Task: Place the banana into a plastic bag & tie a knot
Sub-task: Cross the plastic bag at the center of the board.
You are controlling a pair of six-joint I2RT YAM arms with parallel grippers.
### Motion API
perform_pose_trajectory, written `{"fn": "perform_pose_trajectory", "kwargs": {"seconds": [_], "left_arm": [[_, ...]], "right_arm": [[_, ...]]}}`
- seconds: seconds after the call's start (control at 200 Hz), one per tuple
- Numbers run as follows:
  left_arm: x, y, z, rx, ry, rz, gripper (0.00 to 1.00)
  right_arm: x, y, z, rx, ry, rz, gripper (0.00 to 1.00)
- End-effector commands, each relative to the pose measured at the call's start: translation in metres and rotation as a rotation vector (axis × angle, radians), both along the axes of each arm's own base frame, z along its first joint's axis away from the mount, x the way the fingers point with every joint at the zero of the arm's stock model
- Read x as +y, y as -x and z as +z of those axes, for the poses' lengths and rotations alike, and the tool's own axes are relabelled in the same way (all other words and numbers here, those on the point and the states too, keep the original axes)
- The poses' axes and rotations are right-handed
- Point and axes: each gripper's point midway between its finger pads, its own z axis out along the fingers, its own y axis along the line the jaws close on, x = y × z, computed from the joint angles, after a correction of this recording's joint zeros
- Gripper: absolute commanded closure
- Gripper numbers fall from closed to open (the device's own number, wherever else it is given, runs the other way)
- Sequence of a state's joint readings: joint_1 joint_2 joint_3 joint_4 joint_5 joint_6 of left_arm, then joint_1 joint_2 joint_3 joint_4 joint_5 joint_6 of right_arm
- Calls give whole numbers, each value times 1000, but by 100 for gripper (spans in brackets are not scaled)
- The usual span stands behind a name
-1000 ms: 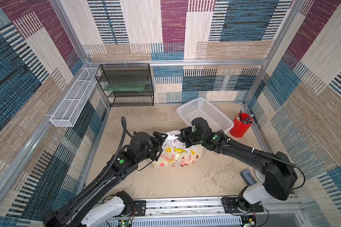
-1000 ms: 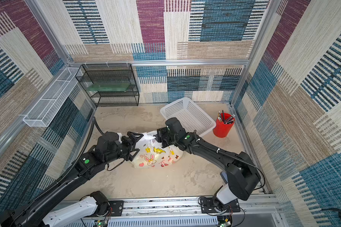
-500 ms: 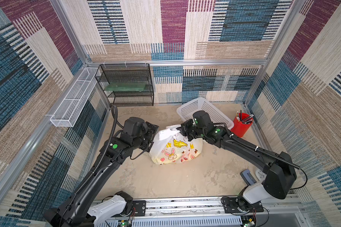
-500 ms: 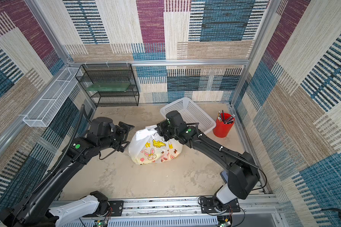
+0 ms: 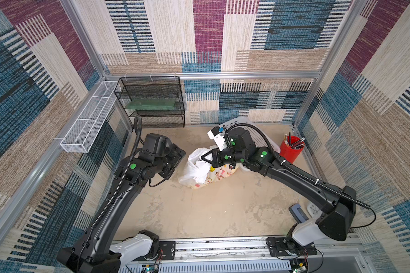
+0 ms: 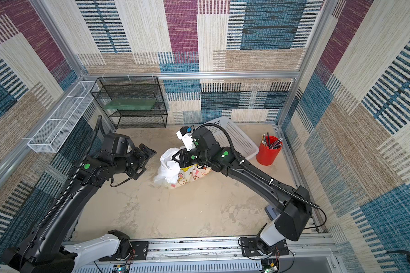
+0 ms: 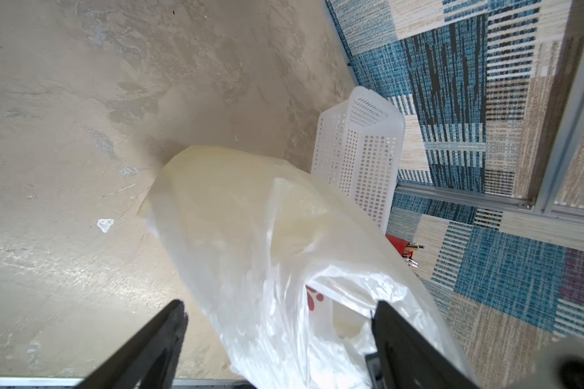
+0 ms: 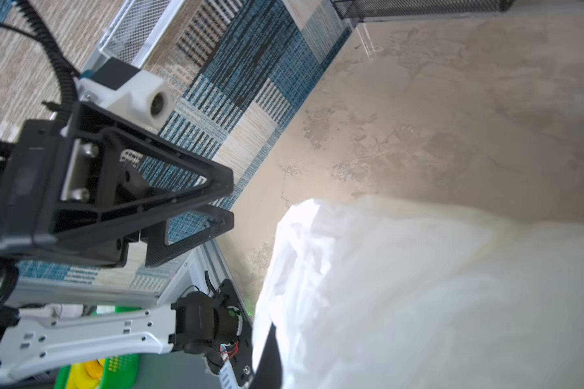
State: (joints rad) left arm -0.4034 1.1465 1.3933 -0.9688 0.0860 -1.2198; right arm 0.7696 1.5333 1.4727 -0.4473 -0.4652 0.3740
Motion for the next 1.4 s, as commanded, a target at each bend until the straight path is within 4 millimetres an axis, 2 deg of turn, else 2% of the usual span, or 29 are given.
{"fn": "perform_pose_trajectory", "kwargs": {"seconds": [0.0, 0.06, 0.275, 0.451, 0.541, 0.676, 0.776, 0.936, 1.112, 1.397], "left_arm": [[-2, 10, -6, 33, 9, -30, 16], [-3, 12, -7, 44, 26, -23, 21], [-19, 17, -13, 73, 141, -21, 50], [-51, 26, -15, 103, 214, -117, 81], [-68, 28, -21, 131, 241, -169, 87], [-85, 23, -29, 150, 272, -188, 88], [-93, 13, -38, 156, 307, -161, 88], [-105, -6, -43, 148, 335, -148, 79], [-102, -6, -54, 183, 315, -125, 69], [-99, 0, -57, 208, 308, -113, 73]], "right_arm": [[10, 20, 9, -110, -29, 223, 100], [8, 17, -1, -73, -16, 240, 100], [-2, 7, -36, 36, -85, 260, 100], [-5, -2, -58, 122, -100, 237, 100], [-12, -13, -63, 173, -117, 199, 100], [-20, -15, -52, 214, -192, 201, 100], [-20, -7, -53, 248, -203, 243, 100], [-20, 7, -62, 310, -206, 282, 100], [-20, 15, -61, 327, -224, 295, 100], [-18, 19, -58, 354, -266, 324, 100]]}}
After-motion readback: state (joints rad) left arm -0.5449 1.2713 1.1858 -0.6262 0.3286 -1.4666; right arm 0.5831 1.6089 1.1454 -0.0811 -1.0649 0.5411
